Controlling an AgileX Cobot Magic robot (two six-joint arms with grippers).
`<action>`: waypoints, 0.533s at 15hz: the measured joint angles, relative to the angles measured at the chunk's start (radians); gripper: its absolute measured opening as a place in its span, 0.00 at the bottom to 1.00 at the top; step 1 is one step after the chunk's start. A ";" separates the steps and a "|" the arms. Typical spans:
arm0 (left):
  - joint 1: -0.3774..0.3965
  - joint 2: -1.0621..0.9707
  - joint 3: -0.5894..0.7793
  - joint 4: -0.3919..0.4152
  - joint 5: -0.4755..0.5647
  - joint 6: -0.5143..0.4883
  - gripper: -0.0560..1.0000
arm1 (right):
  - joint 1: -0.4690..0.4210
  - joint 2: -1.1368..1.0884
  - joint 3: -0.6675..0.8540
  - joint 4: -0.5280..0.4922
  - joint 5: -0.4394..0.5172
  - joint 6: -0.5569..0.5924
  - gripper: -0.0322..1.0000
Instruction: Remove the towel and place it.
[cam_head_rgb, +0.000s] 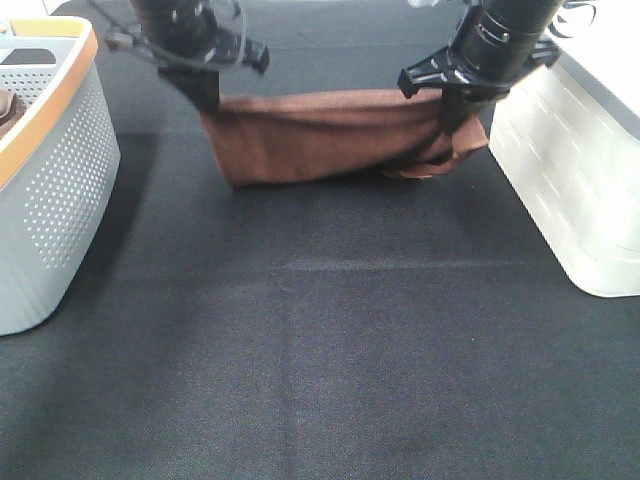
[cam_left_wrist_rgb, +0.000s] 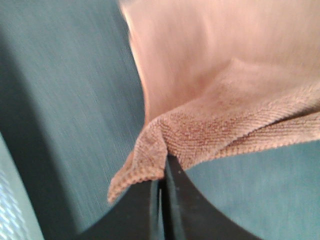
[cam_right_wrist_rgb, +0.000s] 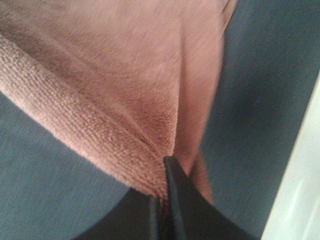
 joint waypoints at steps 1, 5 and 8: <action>0.000 -0.014 0.061 -0.009 0.000 0.002 0.05 | 0.000 0.000 0.000 0.020 0.032 0.000 0.03; -0.008 -0.108 0.229 -0.015 -0.001 0.002 0.05 | 0.000 0.000 0.000 0.098 0.140 0.000 0.03; -0.008 -0.151 0.325 -0.038 -0.005 0.002 0.05 | 0.000 0.000 0.000 0.132 0.200 0.001 0.03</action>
